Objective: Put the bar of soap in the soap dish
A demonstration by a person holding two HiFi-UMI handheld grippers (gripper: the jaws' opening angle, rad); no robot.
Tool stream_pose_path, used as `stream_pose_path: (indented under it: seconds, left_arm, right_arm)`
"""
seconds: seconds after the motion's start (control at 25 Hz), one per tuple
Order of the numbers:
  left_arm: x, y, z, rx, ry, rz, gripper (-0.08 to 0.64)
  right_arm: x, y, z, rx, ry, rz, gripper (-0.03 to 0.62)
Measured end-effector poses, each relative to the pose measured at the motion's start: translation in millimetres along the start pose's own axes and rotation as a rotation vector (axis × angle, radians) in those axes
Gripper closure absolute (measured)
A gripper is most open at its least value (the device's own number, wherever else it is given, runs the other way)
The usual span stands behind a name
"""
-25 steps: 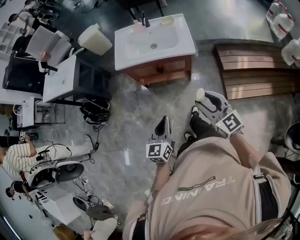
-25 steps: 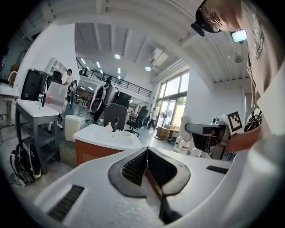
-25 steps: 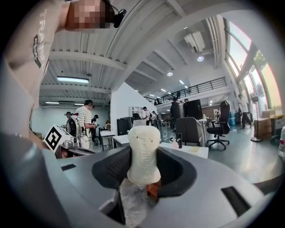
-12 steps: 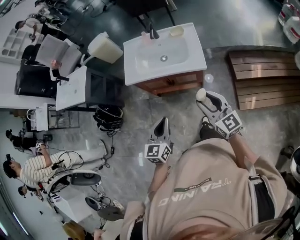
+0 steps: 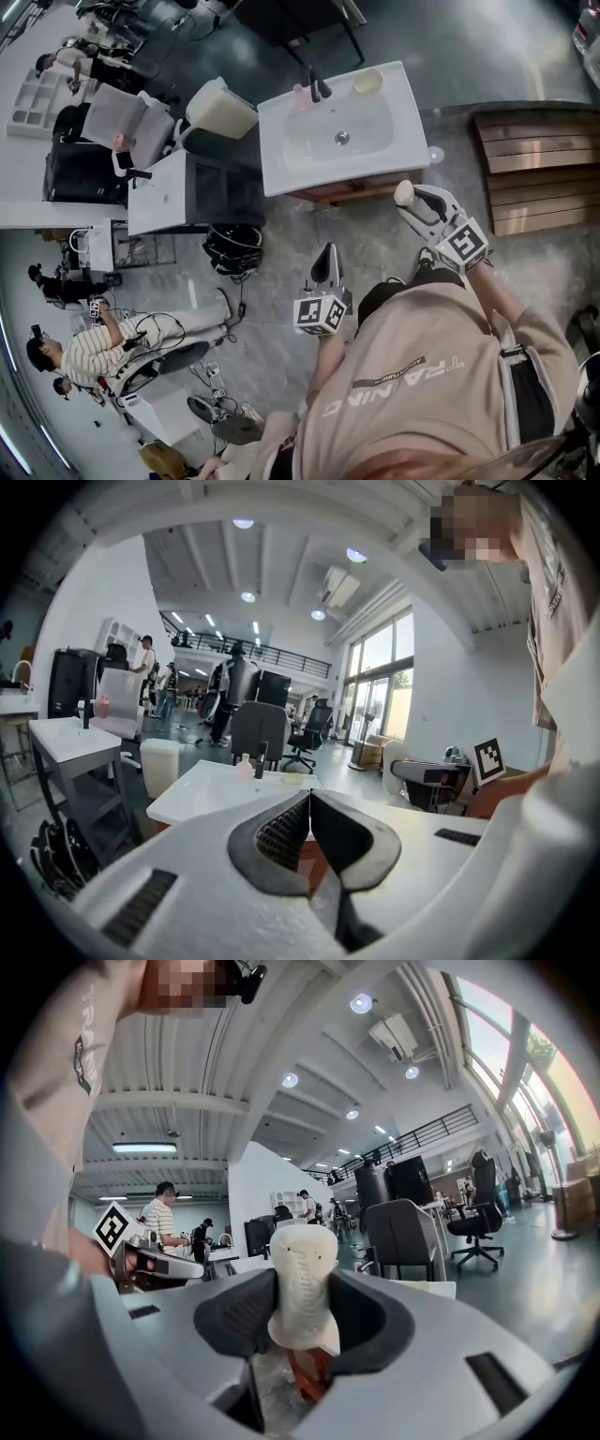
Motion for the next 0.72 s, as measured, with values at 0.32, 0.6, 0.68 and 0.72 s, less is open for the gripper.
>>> stream_pose_path:
  seconds: [0.32, 0.6, 0.68, 0.72]
  left_arm:
    - [-53.3, -51.1, 6.9, -0.007, 0.043, 0.038, 0.549]
    - [-102.9, -121.6, -16.4, 0.023, 0.057, 0.176, 0.549]
    - [-119.0, -140.8, -21.6, 0.036, 0.059, 0.202, 0.549]
    - [-125.7, -147.7, -23.7, 0.04, 0.062, 0.217, 0.549]
  right_arm:
    - [15.1, -45.4, 8.4, -0.027, 0.008, 0.03, 0.426]
    - [28.7, -111.0, -13.2, 0.001, 0.04, 0.114, 0.426]
    - [33.0, -131.2, -18.4, 0.014, 0.074, 0.129, 0.426]
    - [34.5, -140.0, -20.4, 0.019, 0.087, 0.139, 0.426]
Point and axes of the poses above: the fingertips, and each gripper's own axes: y backward along the fingers, x to its right, z out of its underside, the point moved 8 cm from there along y, backward along the fingers, and after that the axes turned 11 degrees about x, right-handed, at the moved point
